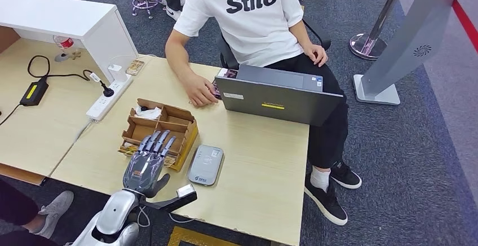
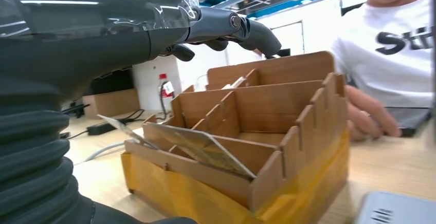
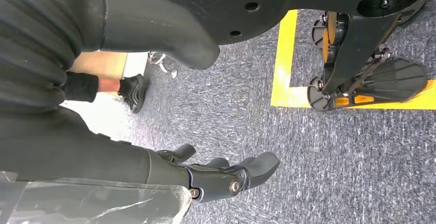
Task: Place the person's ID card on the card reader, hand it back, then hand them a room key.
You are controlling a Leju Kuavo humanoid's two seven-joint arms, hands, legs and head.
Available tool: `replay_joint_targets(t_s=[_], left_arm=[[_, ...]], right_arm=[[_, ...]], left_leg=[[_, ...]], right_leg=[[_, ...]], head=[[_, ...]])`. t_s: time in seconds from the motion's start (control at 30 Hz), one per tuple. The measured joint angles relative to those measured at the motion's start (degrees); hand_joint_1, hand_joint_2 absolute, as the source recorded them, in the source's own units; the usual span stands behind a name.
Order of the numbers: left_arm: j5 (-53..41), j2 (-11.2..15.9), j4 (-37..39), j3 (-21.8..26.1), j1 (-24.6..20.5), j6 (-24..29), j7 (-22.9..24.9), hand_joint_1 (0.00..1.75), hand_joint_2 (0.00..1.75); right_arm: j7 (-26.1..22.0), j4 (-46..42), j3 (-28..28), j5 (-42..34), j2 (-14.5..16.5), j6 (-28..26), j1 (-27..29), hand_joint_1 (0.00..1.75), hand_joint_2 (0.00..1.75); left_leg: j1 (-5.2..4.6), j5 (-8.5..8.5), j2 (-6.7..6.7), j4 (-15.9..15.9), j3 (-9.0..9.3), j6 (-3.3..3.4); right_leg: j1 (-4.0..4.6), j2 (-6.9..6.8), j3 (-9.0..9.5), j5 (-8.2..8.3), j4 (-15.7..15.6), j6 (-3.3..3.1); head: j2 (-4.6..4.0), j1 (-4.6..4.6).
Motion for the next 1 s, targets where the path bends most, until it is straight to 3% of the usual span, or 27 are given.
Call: replay_joint_targets(t_s=[0.23,0.27,0.37,0.4,1.0], left_arm=[[0.56,-0.08,1.91,2.46,-0.17,0.46,-0.64,0.05,1.75],[0.57,-0.09,2.07,2.65,-0.18,0.46,-0.75,0.34,1.75],[0.58,-0.13,2.42,3.02,-0.21,0.47,-0.99,1.60,1.75],[0.63,-0.14,2.49,3.10,-0.23,0.46,-1.02,1.75,1.75],[1.77,-1.03,2.59,3.91,-0.54,3.52,-2.89,1.75,1.75]], right_arm=[[0.02,0.00,-0.10,0.88,0.04,0.09,-0.01,0.00,1.75],[0.02,0.00,-0.11,0.91,0.04,0.09,-0.02,0.00,1.75],[0.02,0.00,-0.12,0.92,0.04,0.09,-0.01,0.00,1.75],[0.04,0.00,-0.13,0.96,0.04,0.09,-0.01,0.00,1.75],[0.37,0.00,-1.04,1.95,0.21,0.06,-0.04,0.00,1.75]], left_leg=[[0.00,0.00,0.00,0.00,0.00,0.00],[0.00,0.00,0.00,0.00,0.00,0.00],[0.00,0.00,0.00,0.00,0.00,0.00],[0.00,0.00,0.00,0.00,0.00,0.00],[0.00,0.00,0.00,0.00,0.00,0.00]], right_leg=[[0.00,0.00,-0.01,0.00,0.00,0.00],[0.00,0.00,-0.01,0.00,0.00,0.00],[0.00,0.00,-0.01,0.00,0.00,0.00],[0.00,0.00,-0.01,0.00,0.00,0.00],[0.00,0.00,-0.01,0.00,0.00,0.00]], head=[[0.00,0.01],[0.00,0.01],[0.00,0.00],[0.00,0.00],[0.00,0.00]])
